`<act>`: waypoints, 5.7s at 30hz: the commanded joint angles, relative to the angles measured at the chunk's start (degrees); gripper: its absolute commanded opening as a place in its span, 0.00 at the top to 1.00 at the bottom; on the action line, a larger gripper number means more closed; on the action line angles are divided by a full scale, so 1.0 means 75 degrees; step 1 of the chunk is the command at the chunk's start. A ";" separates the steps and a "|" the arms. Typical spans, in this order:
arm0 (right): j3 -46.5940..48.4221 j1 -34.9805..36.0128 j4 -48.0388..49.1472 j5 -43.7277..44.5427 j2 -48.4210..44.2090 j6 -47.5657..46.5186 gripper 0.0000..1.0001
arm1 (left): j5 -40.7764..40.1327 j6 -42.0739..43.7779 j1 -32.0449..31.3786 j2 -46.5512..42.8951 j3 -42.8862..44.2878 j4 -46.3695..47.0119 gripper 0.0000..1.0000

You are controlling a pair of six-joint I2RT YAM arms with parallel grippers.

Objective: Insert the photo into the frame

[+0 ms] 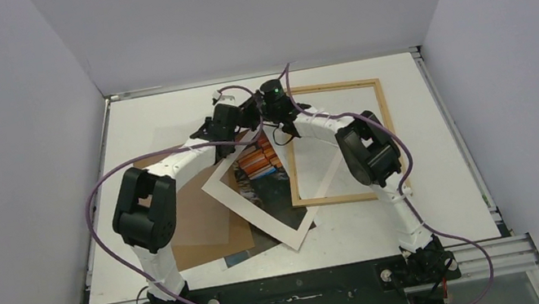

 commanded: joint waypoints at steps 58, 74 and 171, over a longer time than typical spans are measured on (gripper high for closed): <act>-0.2202 -0.0636 -0.2667 0.0756 -0.2622 -0.2084 0.25 | 0.1703 -0.0004 0.0792 -0.1215 0.1344 -0.1555 1.00; -0.0919 0.0322 -0.3195 0.0417 -0.1497 -0.3021 0.27 | 0.1867 0.0774 0.1655 -0.1557 0.3603 -0.3320 1.00; 0.0571 0.2916 -0.3487 0.4389 -0.3611 -1.0489 1.00 | 0.4331 -0.1489 0.2905 0.0397 0.9316 -0.5030 0.05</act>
